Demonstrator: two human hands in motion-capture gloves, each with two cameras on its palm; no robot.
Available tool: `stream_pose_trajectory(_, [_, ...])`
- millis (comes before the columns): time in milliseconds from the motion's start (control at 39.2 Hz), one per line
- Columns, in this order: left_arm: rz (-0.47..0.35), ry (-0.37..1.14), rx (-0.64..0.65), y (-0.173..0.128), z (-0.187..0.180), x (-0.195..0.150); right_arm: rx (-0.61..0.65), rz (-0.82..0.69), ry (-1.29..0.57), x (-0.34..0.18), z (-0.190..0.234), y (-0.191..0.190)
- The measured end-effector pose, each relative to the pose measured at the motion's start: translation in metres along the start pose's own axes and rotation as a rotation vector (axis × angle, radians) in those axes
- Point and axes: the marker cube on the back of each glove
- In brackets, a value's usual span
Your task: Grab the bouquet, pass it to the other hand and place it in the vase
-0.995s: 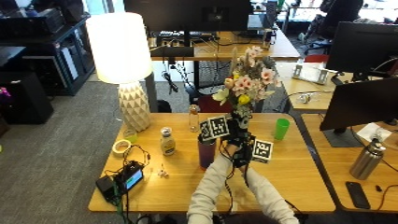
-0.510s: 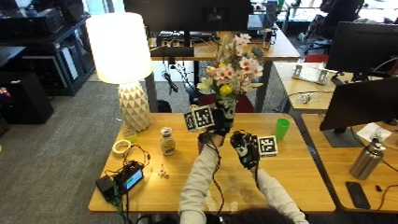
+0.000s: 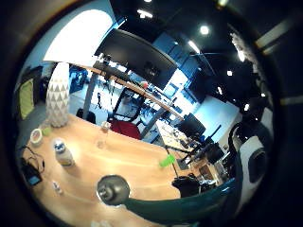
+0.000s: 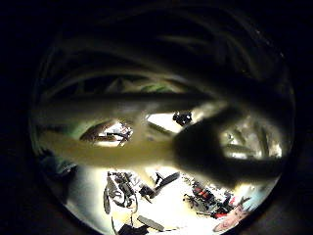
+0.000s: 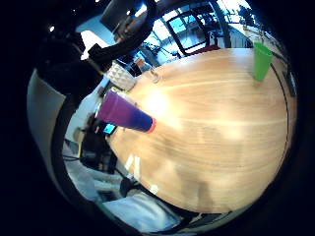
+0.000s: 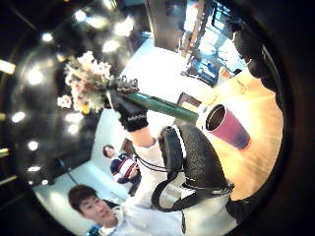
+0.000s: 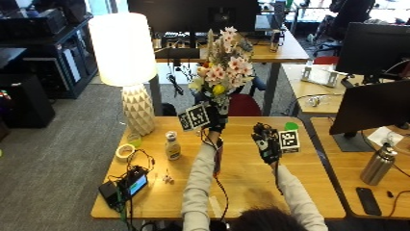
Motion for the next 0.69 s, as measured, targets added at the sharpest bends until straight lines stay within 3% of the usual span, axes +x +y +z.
stream_pose_trajectory(51, [-0.011, 0.005, 0.015, 0.0, 0.01, -0.016, 0.004, 0.016, -0.006, -0.003, -0.004, 0.001])
stream_pose_trajectory(561, [-0.023, -0.001, -0.008, 0.011, 0.021, -0.06, 0.008, 0.06, -0.06, 0.013, -0.016, -0.002])
stream_pose_trajectory(638, [-0.024, -0.001, -0.064, 0.022, 0.022, -0.078, -0.002, 0.095, -0.049, 0.014, -0.016, 0.002])
stream_pose_trajectory(689, [-0.033, -0.018, -0.18, 0.04, 0.023, -0.101, -0.01, 0.086, -0.056, 0.017, -0.017, 0.003])
